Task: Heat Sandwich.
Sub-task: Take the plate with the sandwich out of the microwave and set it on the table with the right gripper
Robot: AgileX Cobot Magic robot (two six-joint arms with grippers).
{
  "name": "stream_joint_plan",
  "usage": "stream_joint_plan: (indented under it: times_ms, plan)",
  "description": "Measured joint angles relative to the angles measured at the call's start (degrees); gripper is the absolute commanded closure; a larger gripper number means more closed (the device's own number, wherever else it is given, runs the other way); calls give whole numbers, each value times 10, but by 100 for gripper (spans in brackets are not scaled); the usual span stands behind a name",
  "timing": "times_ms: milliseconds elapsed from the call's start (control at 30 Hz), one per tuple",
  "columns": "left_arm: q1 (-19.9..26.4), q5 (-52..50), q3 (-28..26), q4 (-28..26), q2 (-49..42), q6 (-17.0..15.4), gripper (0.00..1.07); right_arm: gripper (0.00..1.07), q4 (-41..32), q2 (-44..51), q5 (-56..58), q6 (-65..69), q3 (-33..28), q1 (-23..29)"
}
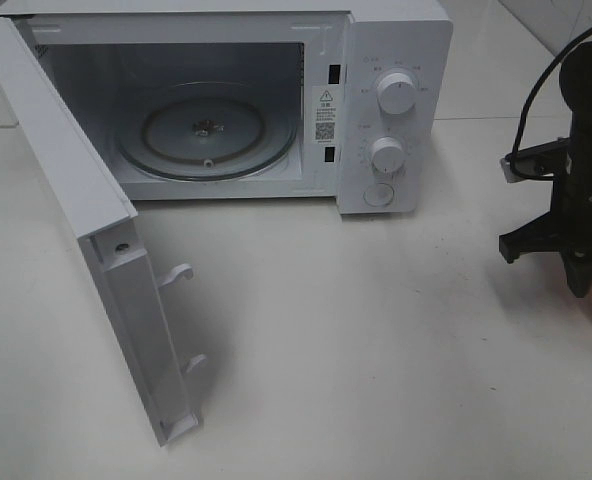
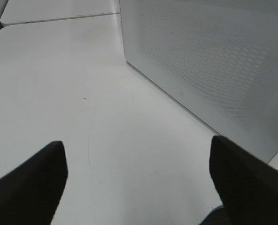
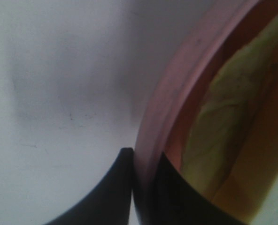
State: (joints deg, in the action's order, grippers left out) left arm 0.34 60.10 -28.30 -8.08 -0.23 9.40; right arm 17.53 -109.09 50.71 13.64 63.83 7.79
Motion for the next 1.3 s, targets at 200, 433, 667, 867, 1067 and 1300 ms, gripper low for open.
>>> stream_joint_plan:
  times_ms: [200, 433, 667, 867, 1067, 1300]
  plan:
    - [0, 0, 0, 0, 0, 0, 30, 61, -25, 0, -6, 1, 0, -1]
    - [0, 0, 0, 0, 0, 0, 30, 42, -47, -1, -6, -4, 0, -1]
    - [0, 0, 0, 0, 0, 0, 30, 35, -84, 19, -9, -23, 9, -1]
    - [0, 0, 0, 0, 0, 0, 30, 35, -148, 54, -2, -45, 44, -1]
    - [0, 0, 0, 0, 0, 0, 30, 35, -170, 65, 47, -57, 89, -3]
    - [0, 0, 0, 0, 0, 0, 30, 35, -221, 66, 135, -100, 148, -51]
